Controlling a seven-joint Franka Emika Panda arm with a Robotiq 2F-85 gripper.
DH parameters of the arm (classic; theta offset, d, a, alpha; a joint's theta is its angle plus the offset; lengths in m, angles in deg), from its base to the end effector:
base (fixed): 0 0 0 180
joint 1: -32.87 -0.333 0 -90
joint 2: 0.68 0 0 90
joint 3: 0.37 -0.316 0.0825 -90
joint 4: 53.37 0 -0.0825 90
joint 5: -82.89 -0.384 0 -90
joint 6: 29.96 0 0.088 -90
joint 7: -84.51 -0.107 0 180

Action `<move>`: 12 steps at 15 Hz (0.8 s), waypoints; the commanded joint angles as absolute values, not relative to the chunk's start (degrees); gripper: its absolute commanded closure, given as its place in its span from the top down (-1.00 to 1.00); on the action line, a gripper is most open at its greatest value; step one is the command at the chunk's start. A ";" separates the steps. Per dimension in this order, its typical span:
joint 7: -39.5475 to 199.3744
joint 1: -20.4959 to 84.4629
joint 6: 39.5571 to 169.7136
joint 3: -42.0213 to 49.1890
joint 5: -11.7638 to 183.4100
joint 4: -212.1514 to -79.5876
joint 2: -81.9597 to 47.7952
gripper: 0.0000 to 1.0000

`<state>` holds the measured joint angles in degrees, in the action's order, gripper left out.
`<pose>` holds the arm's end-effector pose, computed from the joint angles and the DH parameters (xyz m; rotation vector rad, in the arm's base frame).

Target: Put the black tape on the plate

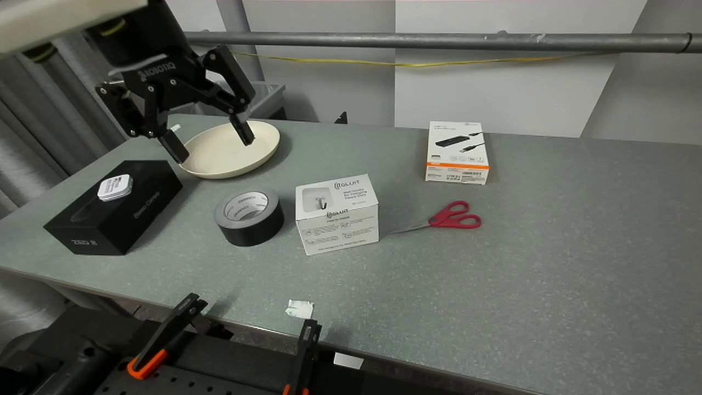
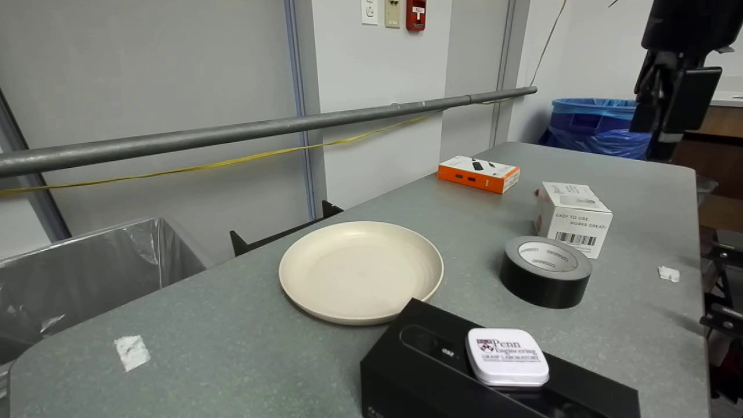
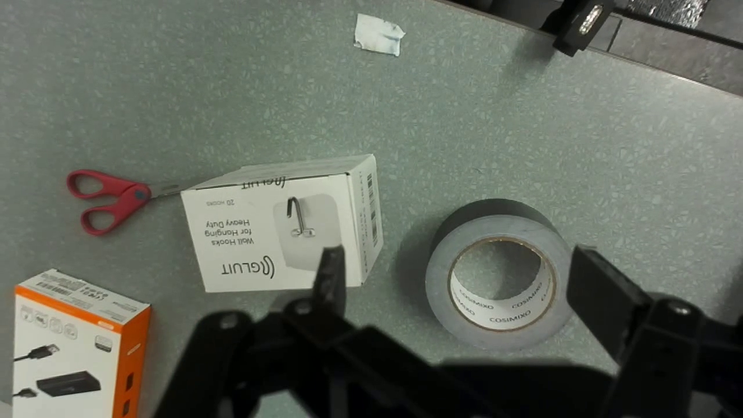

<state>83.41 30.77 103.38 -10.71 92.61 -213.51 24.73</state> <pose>0.3489 0.0676 0.3313 2.9078 0.4370 -0.0194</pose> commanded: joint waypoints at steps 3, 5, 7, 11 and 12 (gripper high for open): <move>81.10 30.45 104.19 -10.62 94.41 -213.30 22.93 1.00; 80.67 30.30 106.13 -10.91 94.47 -213.20 20.00 1.00; 79.53 30.62 107.93 -11.38 95.10 -213.01 17.11 1.00; 76.05 31.84 114.66 -11.48 98.44 -212.54 9.97 1.00; 74.91 32.03 115.78 -11.41 99.78 -212.15 8.38 1.00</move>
